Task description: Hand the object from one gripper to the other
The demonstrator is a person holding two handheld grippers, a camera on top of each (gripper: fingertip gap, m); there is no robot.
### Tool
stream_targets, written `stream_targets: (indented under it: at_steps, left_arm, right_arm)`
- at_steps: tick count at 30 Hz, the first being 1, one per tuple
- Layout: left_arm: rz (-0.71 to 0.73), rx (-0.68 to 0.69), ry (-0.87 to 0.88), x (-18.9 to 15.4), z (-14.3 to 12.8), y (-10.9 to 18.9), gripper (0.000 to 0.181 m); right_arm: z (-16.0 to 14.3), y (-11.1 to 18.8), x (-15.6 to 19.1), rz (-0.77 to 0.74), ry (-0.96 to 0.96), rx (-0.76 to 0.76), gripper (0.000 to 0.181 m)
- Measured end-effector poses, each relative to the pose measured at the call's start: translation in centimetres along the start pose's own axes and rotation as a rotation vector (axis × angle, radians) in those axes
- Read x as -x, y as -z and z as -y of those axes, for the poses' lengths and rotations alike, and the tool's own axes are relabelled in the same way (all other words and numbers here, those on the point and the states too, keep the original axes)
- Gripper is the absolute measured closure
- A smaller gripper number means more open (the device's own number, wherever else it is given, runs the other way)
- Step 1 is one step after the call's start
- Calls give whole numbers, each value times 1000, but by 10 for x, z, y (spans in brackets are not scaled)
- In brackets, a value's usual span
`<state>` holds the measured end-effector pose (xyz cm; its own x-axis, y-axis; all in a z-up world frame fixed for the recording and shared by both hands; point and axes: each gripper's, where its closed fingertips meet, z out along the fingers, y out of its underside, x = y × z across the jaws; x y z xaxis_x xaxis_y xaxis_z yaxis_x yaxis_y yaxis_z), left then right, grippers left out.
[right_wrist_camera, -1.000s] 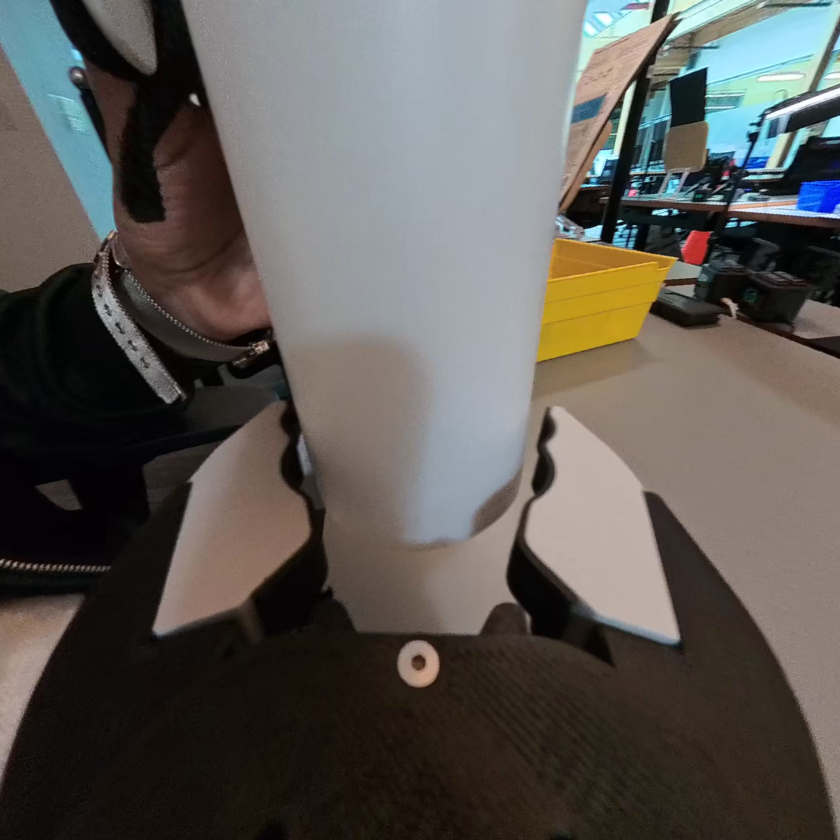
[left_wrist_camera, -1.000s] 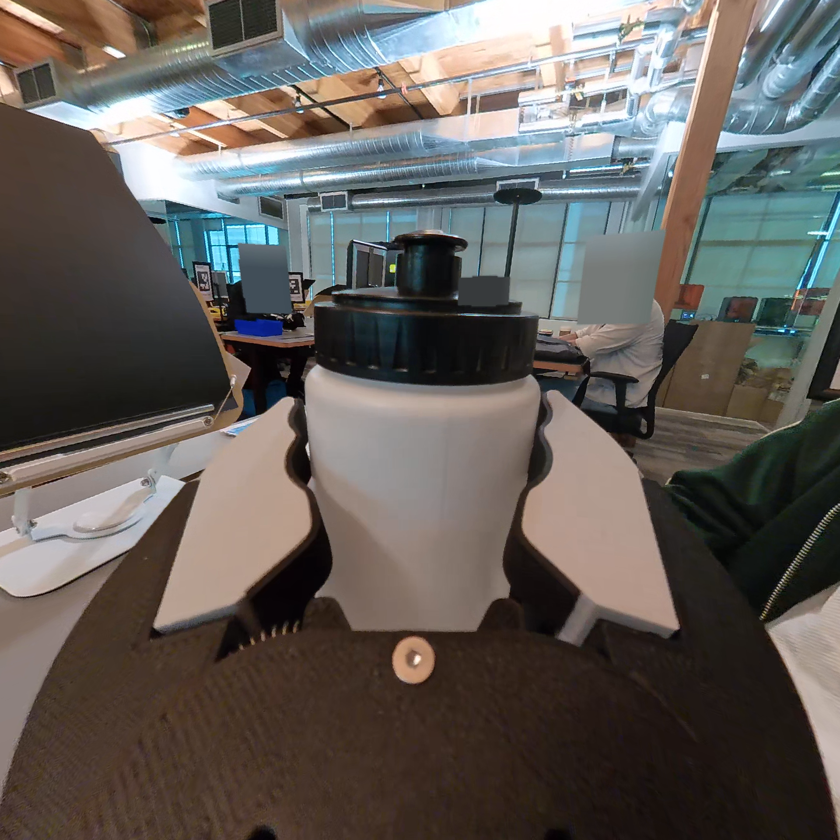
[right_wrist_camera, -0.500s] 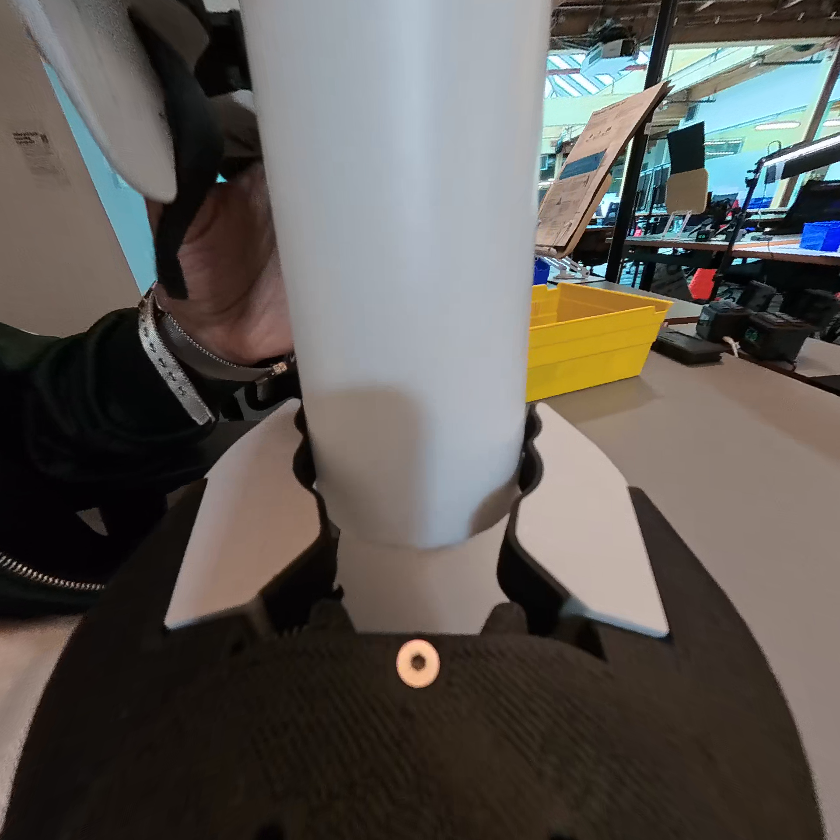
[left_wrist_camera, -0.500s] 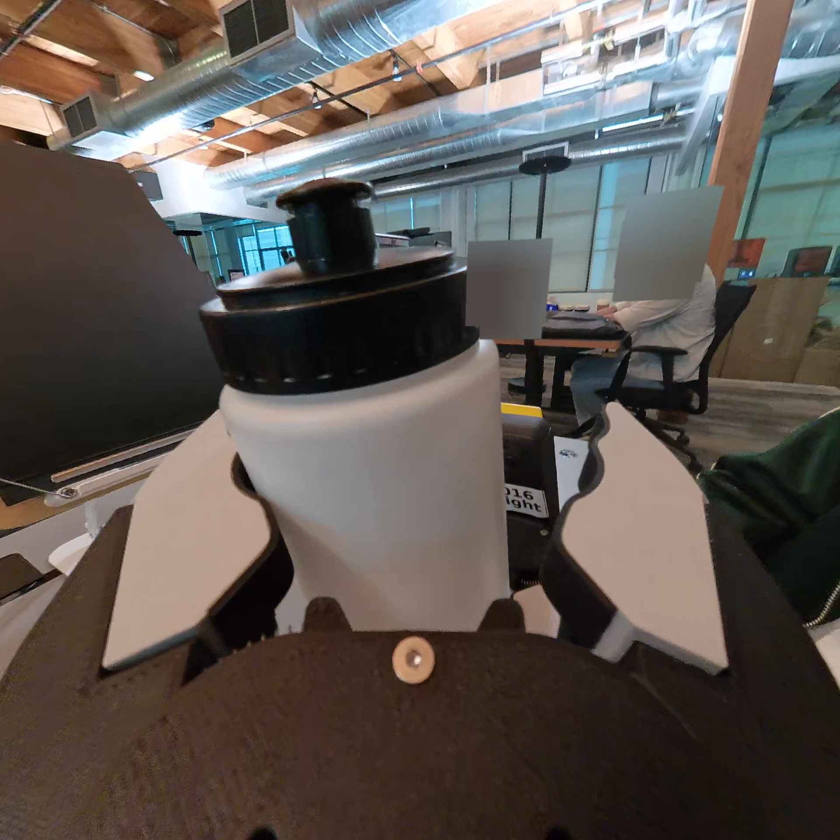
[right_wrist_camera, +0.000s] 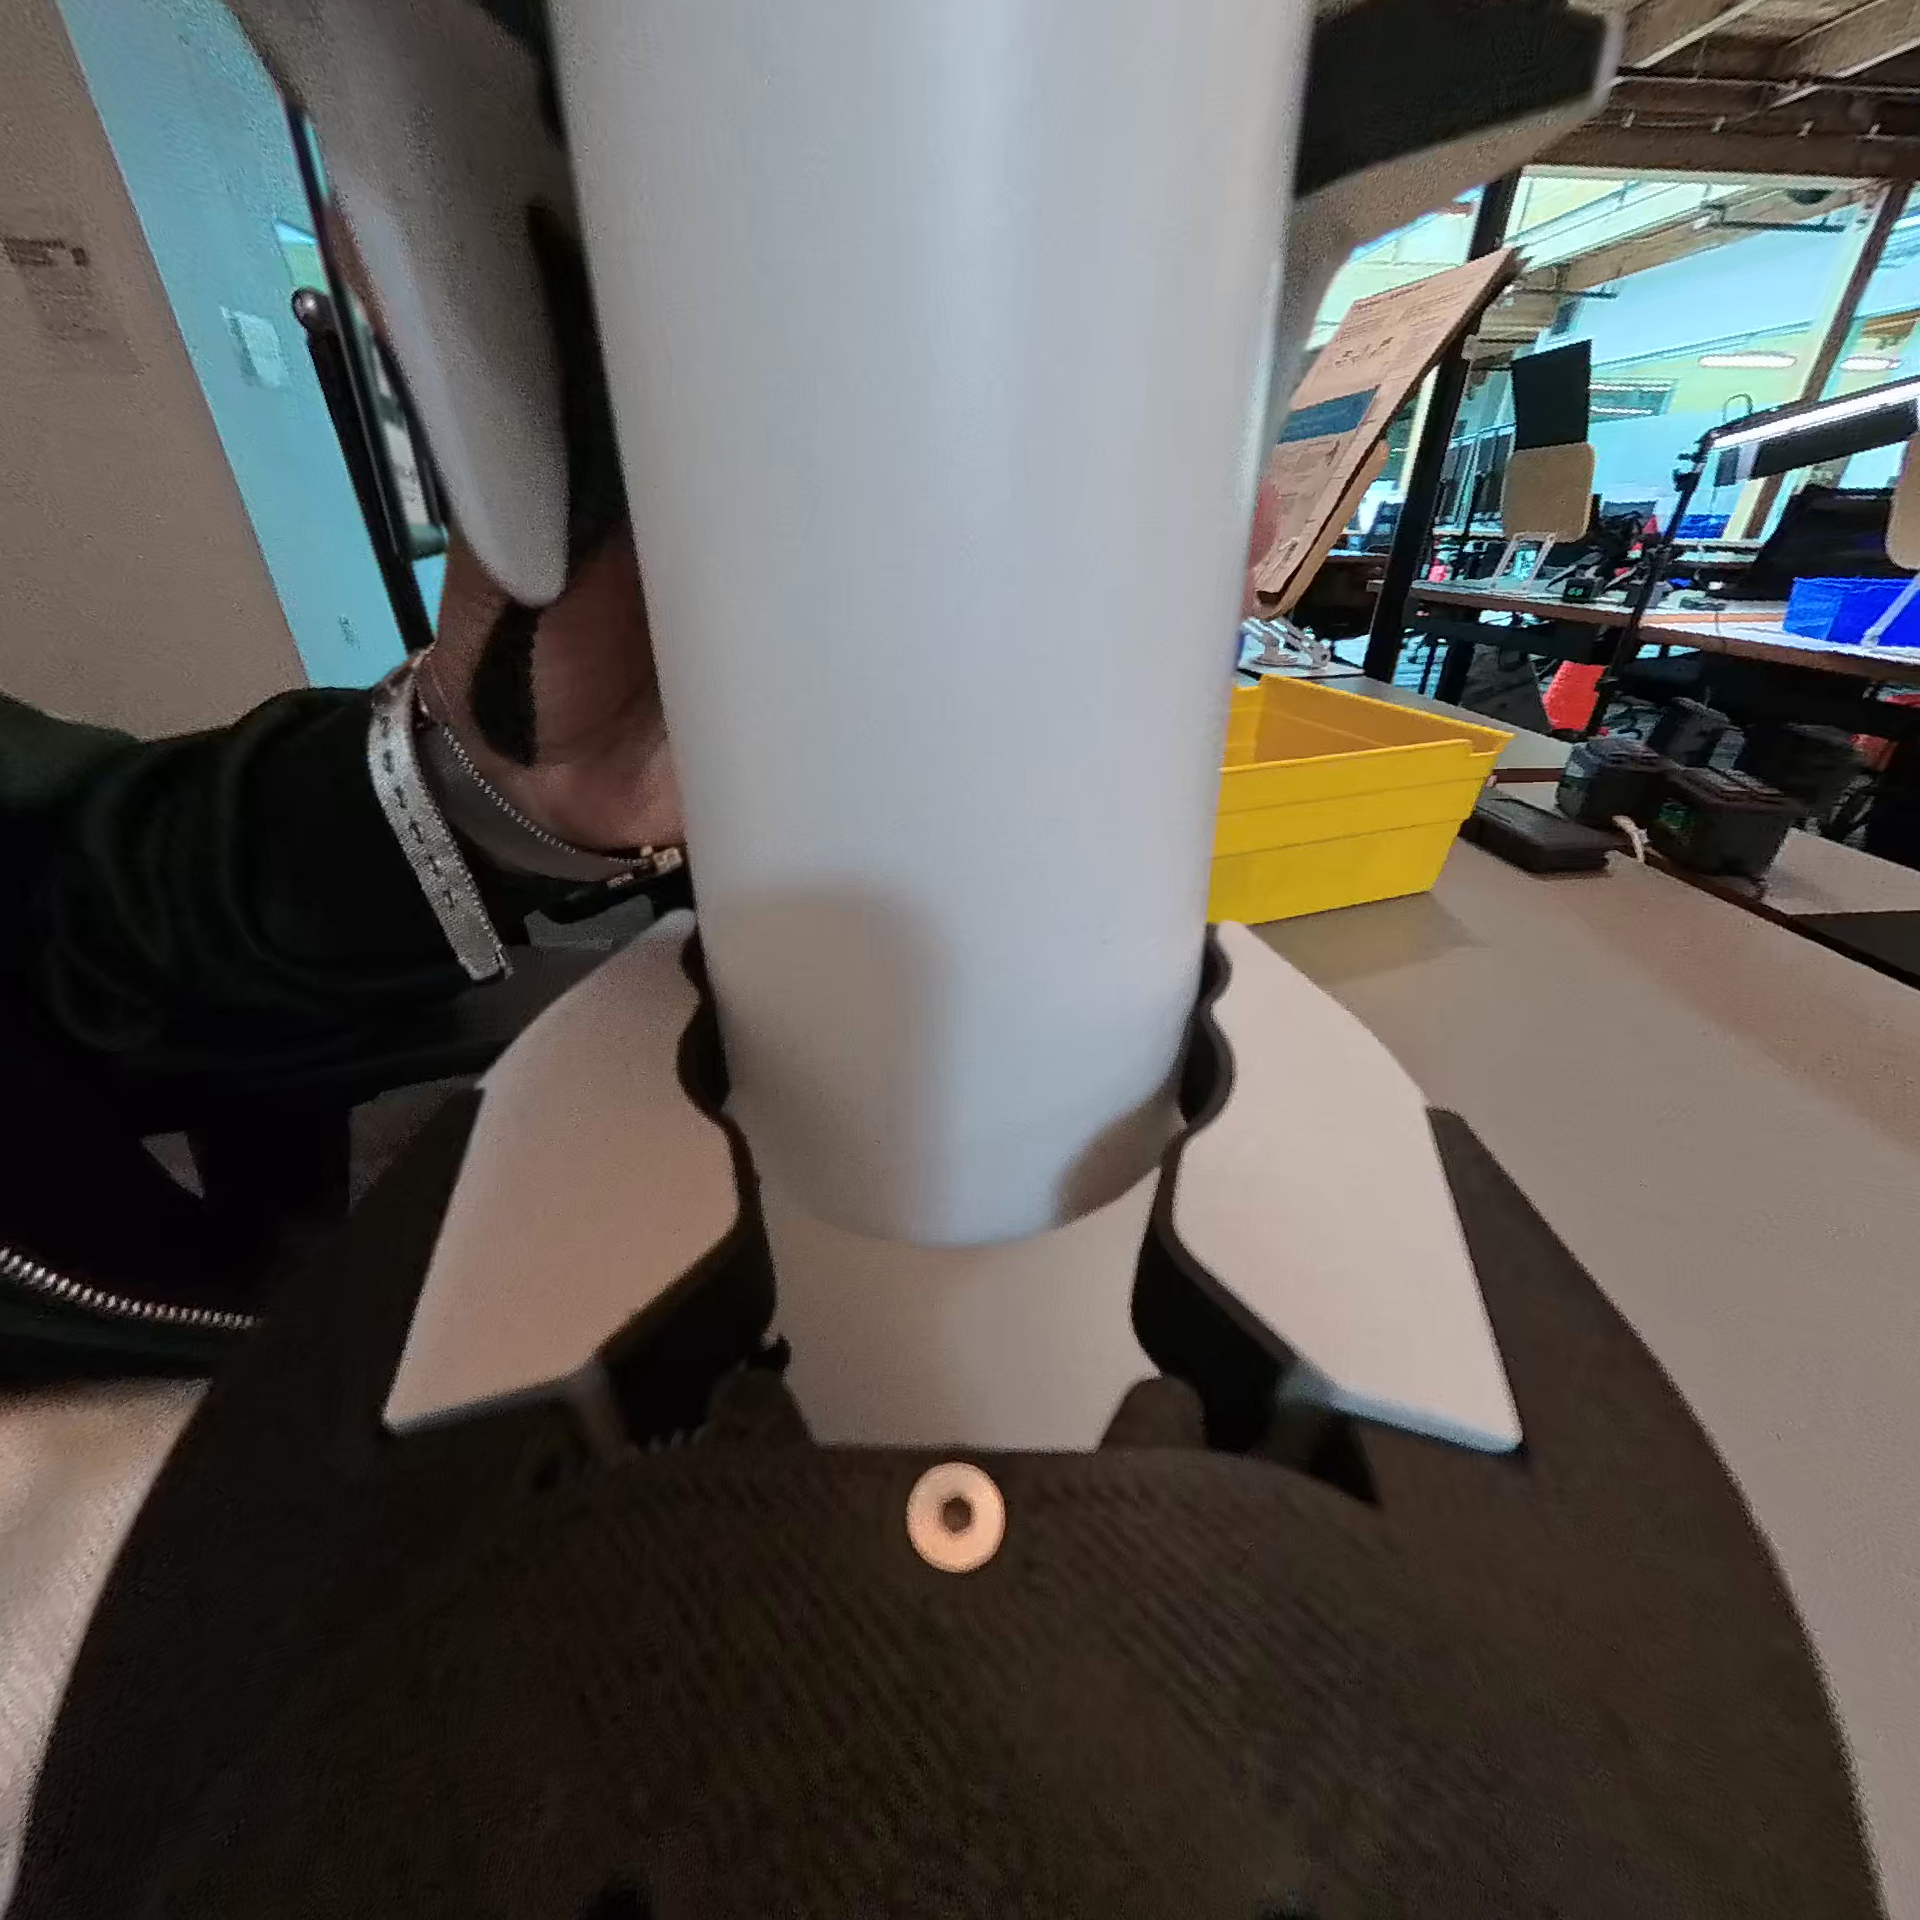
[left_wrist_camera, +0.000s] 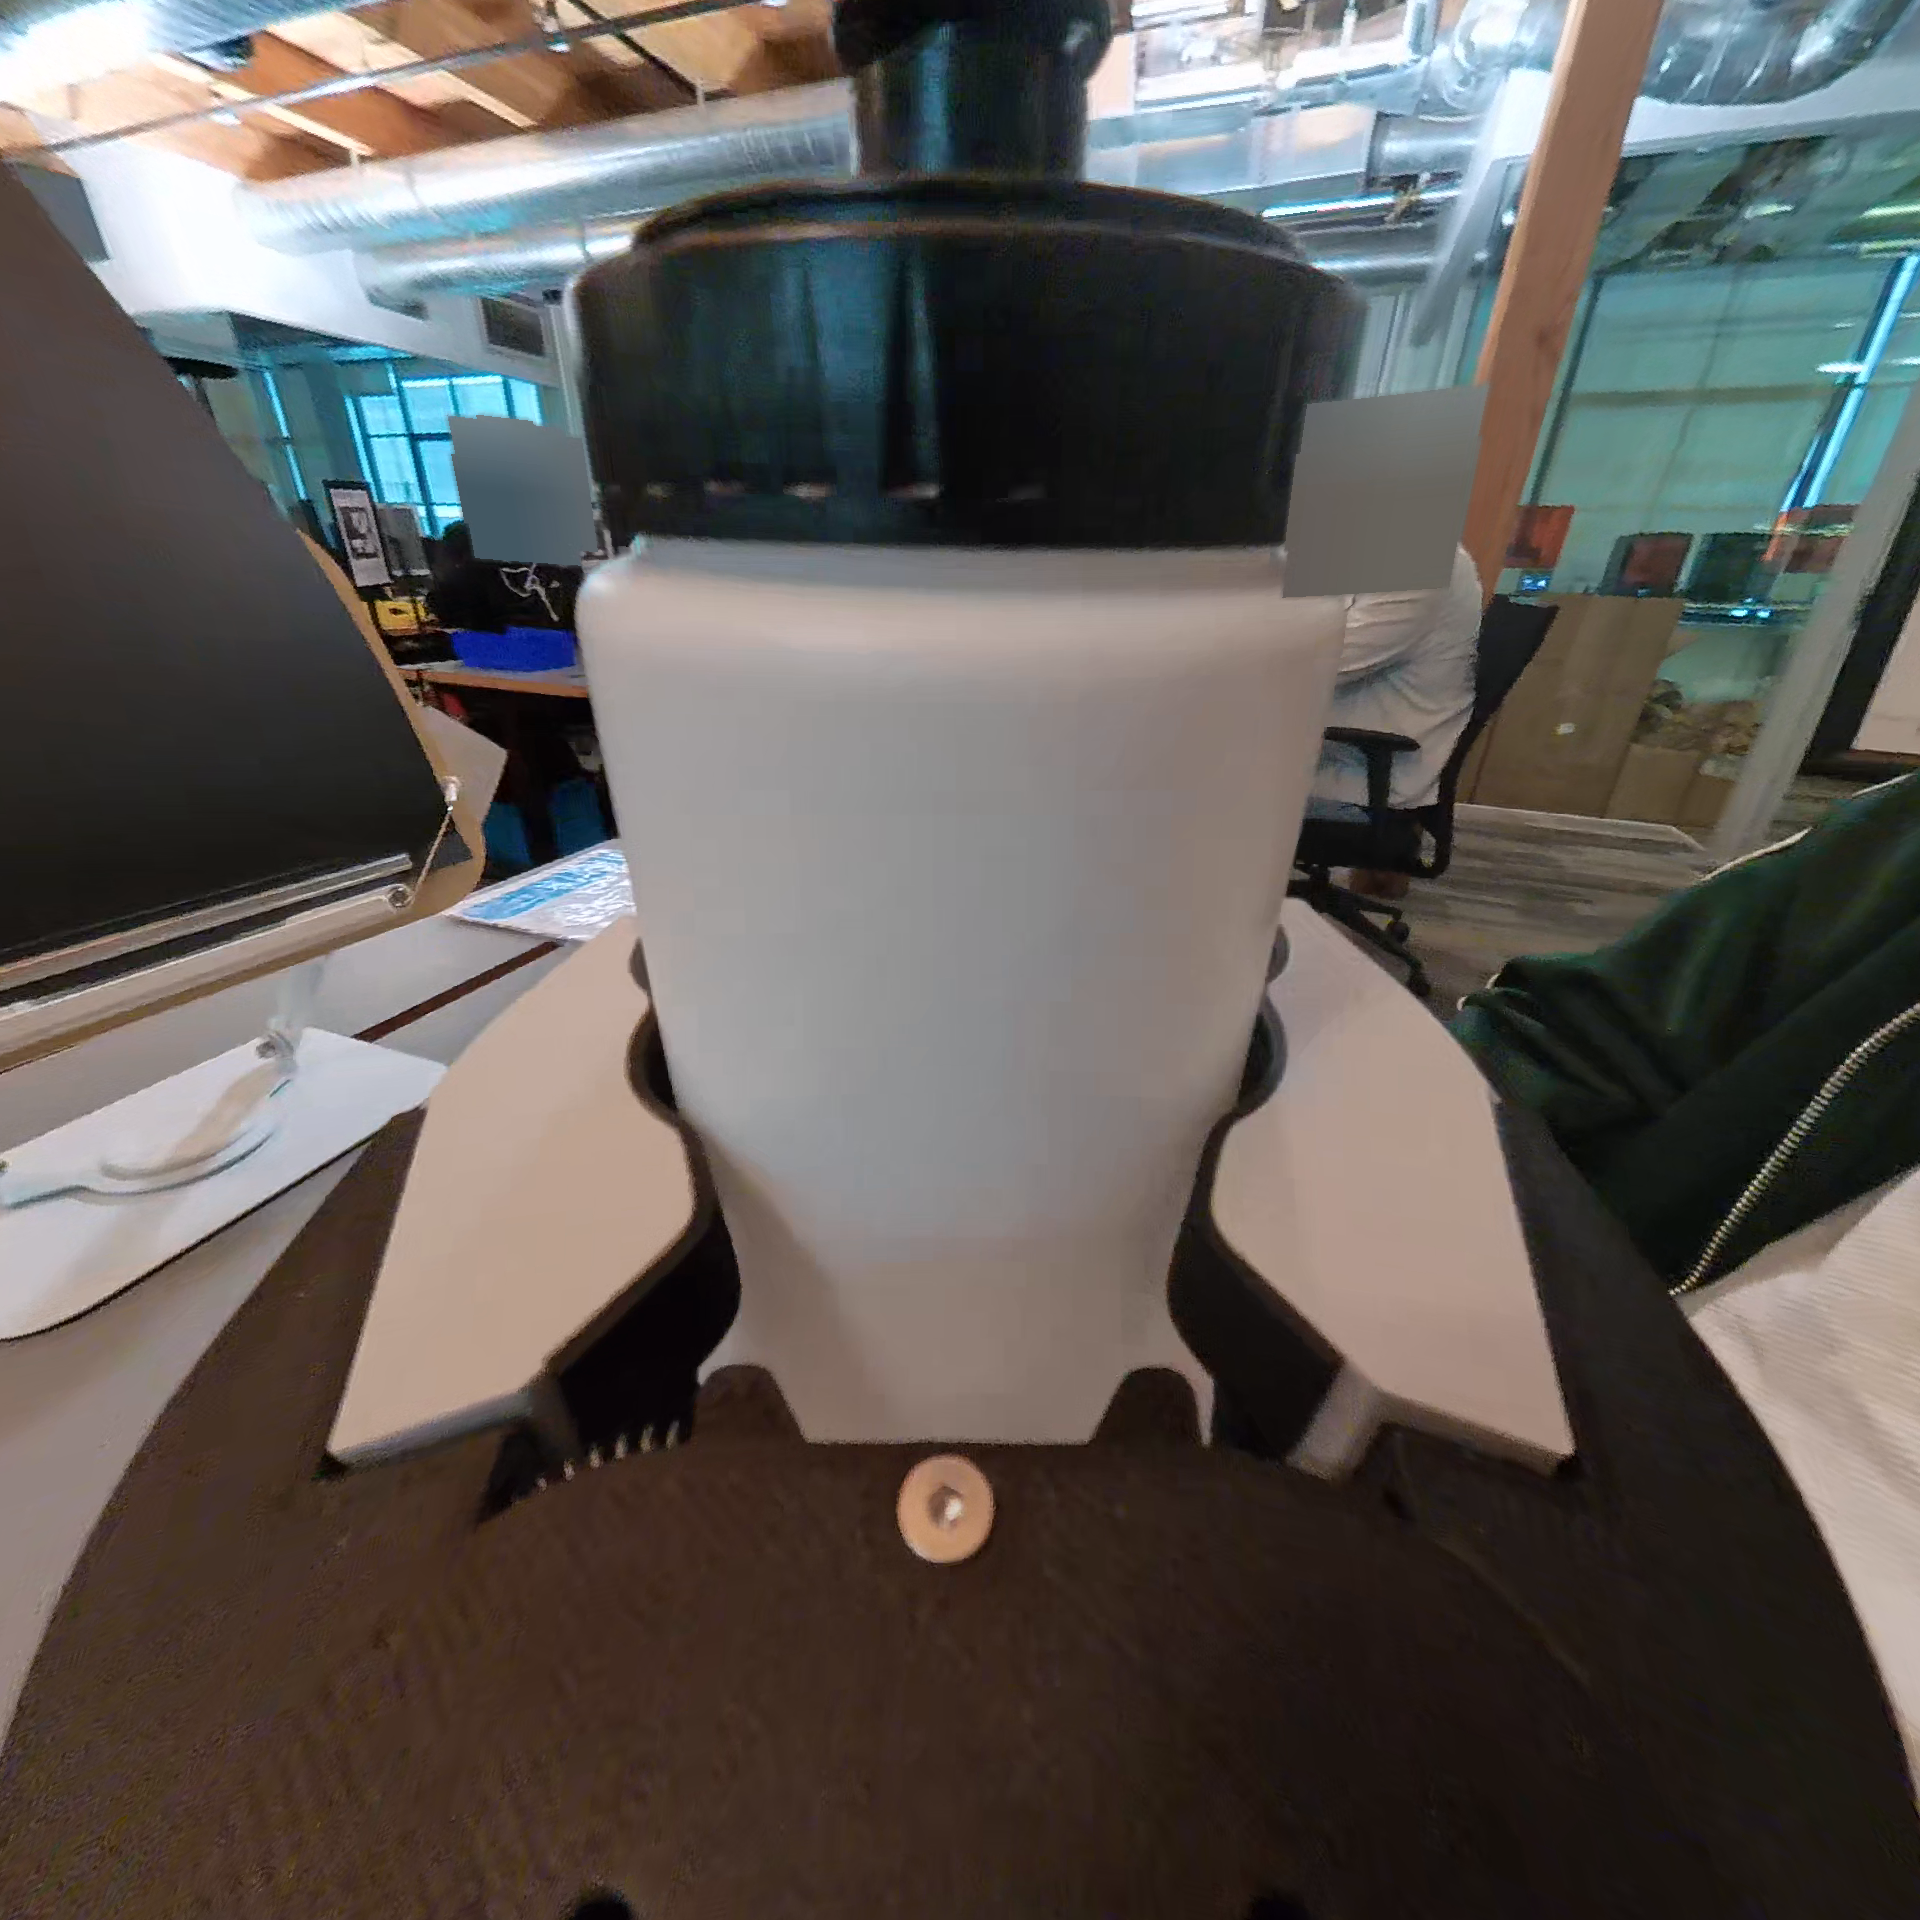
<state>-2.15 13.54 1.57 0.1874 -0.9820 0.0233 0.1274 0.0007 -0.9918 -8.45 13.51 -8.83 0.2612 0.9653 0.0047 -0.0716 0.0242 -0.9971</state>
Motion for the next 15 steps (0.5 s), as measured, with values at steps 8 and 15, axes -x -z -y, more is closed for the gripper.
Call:
stream_targets:
  at_steps: [8,15]
  left_arm:
    - [17,3,20,3,-15,-6,76]
    - [-3,25,19,2,-24,-10,76]
  right_arm:
    - [-9,-2,-3,7,-43,36,81]
    - [-19,-4,-3,6,-39,127,85]
